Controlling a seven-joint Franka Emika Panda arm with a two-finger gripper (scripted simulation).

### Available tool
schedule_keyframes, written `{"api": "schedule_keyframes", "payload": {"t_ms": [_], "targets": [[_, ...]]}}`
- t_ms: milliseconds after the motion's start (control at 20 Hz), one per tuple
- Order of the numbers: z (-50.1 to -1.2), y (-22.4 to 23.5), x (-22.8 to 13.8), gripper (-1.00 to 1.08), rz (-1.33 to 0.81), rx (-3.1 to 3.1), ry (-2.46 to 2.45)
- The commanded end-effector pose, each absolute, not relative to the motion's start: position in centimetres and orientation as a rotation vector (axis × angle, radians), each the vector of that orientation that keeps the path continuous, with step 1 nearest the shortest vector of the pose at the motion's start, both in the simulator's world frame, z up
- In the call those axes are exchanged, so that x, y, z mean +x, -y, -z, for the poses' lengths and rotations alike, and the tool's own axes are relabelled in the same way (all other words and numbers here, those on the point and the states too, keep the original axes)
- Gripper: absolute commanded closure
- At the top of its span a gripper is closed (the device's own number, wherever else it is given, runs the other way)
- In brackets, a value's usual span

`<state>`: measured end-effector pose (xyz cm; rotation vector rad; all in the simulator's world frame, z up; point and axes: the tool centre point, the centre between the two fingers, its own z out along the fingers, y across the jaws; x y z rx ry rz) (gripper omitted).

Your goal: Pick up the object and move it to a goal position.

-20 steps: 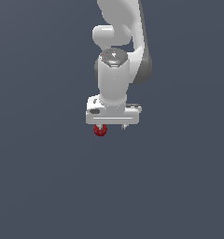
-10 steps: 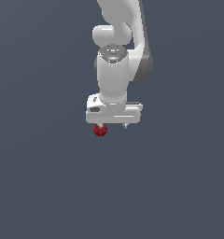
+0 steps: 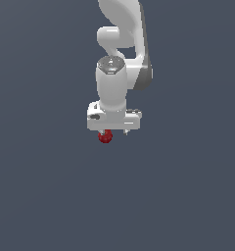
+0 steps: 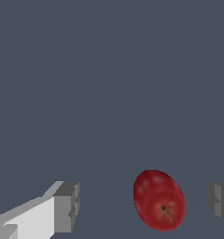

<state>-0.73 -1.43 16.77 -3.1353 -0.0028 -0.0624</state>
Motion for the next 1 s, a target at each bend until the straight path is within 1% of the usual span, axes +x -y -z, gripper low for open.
{"api": "schedule_keyframes", "payload": {"t_ms": [0, 250, 500, 750, 950], "targets": [[-15.5, 2.4, -1.8, -0.92, 0.051, -3.137, -0.008], [-12.5, 4.5, -4.6, -0.92, 0.026, -3.139, -0.035], [-10.6, 5.9, -6.7, -0.92, 0.009, -3.14, -0.054], [-9.7, 6.5, -7.8, -0.92, 0.001, -3.141, -0.063], [-9.7, 6.5, -7.7, -0.92, 0.0, -3.141, -0.064]]}}
